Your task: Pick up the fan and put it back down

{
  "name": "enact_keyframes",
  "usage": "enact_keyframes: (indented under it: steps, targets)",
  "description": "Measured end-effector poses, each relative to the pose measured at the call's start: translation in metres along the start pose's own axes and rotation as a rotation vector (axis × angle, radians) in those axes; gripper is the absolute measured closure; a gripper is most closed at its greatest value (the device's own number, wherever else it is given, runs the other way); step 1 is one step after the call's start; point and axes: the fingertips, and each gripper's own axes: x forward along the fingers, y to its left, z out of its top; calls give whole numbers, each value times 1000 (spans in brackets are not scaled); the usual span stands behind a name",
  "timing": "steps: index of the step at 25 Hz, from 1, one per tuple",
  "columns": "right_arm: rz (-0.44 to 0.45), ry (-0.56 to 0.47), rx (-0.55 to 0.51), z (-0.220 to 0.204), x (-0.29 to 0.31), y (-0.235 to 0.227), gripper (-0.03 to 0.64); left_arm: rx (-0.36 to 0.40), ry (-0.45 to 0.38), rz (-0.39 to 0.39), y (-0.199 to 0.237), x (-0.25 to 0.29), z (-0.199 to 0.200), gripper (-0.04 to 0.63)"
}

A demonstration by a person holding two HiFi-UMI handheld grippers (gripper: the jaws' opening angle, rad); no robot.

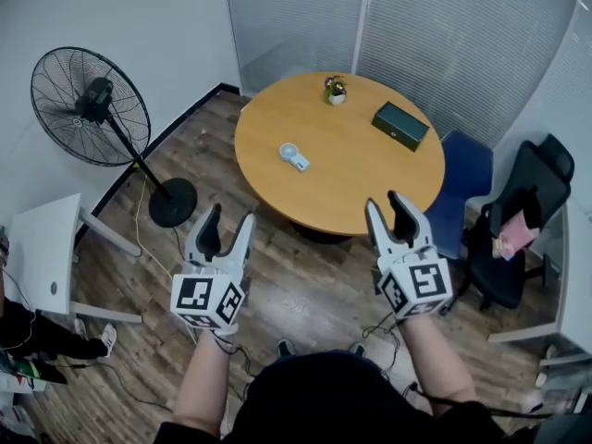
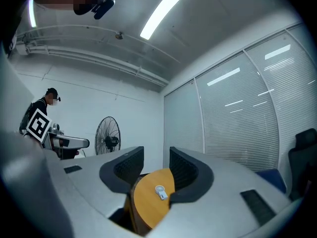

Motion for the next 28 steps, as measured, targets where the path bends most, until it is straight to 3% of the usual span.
enact_keyframes:
  steps: [7, 14, 21, 28]
  targets:
    - [-37, 43, 11, -15, 27, 49, 448, -16, 46, -28, 66, -7, -19, 348]
    - [-12, 85, -24, -30, 57, 62, 448, -57, 62, -34, 86, 10, -38, 348]
    - [52, 81, 42, -55, 116, 47, 451, -39, 107, 50, 117, 40, -50, 348]
    - [119, 95, 102, -74, 185, 10, 454, -39, 153, 99, 123, 105, -61, 348]
